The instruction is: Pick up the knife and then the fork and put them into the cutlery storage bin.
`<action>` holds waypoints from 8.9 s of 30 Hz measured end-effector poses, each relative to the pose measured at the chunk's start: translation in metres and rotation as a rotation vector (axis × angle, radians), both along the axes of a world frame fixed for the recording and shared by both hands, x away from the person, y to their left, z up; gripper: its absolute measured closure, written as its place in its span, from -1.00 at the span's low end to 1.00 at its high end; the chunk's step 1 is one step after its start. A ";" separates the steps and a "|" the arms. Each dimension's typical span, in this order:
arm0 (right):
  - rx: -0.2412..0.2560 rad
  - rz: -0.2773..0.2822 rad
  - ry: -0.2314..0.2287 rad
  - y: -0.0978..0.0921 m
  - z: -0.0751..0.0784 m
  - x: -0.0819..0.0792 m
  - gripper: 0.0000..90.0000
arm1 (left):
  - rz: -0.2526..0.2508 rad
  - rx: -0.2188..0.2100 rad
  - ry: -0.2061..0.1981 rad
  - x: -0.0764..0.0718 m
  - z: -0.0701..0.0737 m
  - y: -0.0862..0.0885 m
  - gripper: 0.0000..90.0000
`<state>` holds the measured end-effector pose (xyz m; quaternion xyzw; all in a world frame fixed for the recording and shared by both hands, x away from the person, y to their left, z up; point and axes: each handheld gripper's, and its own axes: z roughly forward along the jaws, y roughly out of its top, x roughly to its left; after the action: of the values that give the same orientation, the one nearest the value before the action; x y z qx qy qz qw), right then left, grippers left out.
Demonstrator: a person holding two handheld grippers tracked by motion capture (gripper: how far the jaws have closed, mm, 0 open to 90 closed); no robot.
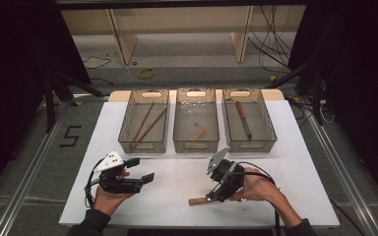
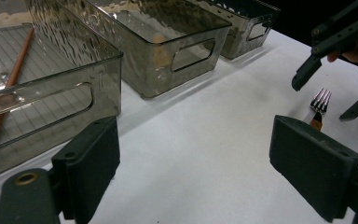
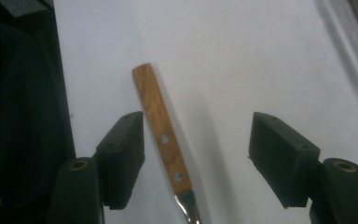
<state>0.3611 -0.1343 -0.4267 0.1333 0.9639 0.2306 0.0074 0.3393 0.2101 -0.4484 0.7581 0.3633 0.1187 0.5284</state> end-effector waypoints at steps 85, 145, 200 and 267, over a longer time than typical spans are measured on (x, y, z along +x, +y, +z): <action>-0.074 0.013 -0.033 -0.015 -0.016 -0.001 0.73 | -0.002 -0.002 0.001 0.000 0.000 0.001 -0.65; 0.227 -0.674 -0.207 -0.122 0.084 0.134 0.73 | 0.012 -0.016 0.000 0.000 -0.002 0.002 -0.65; 0.122 -0.833 -0.193 -0.119 0.037 0.191 0.72 | 0.015 -0.016 0.000 -0.001 -0.001 0.005 -0.65; 0.539 -0.614 -0.225 -0.096 0.026 0.027 -0.38 | 0.014 -0.044 0.034 0.000 -0.003 0.006 -0.65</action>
<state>0.3876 -0.2302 -0.4009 0.3854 0.7778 0.4746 0.1460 0.3393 0.2165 -0.4514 0.7456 0.3800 0.1017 0.5379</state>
